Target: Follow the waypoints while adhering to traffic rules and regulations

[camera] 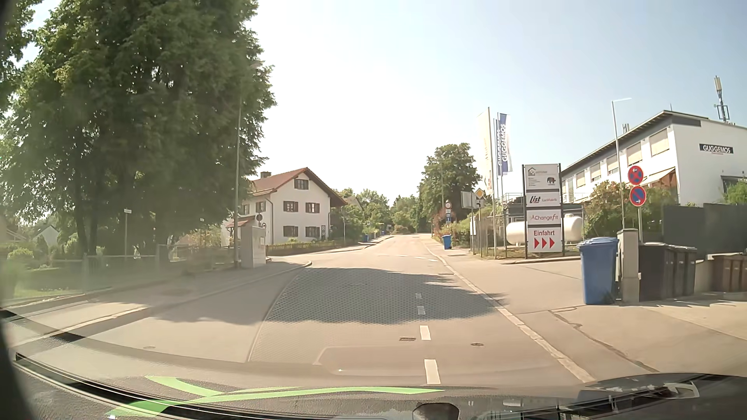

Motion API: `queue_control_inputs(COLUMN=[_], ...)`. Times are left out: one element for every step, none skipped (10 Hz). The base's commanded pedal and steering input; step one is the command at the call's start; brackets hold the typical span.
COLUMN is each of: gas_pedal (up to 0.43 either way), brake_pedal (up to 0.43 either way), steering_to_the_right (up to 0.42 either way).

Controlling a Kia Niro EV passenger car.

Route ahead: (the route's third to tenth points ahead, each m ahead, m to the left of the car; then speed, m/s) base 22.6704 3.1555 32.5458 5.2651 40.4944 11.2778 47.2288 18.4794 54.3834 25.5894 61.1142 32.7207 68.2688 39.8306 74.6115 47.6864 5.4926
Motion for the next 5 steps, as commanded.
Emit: queue_control_inputs(gas_pedal=[0.087, 0.087, 0.087, 0.098, 0.098], brake_pedal=[0.000, 0.000, 0.000, 0.000, 0.000], steering_to_the_right=[-0.005, -0.005, -0.004, -0.004, -0.004])
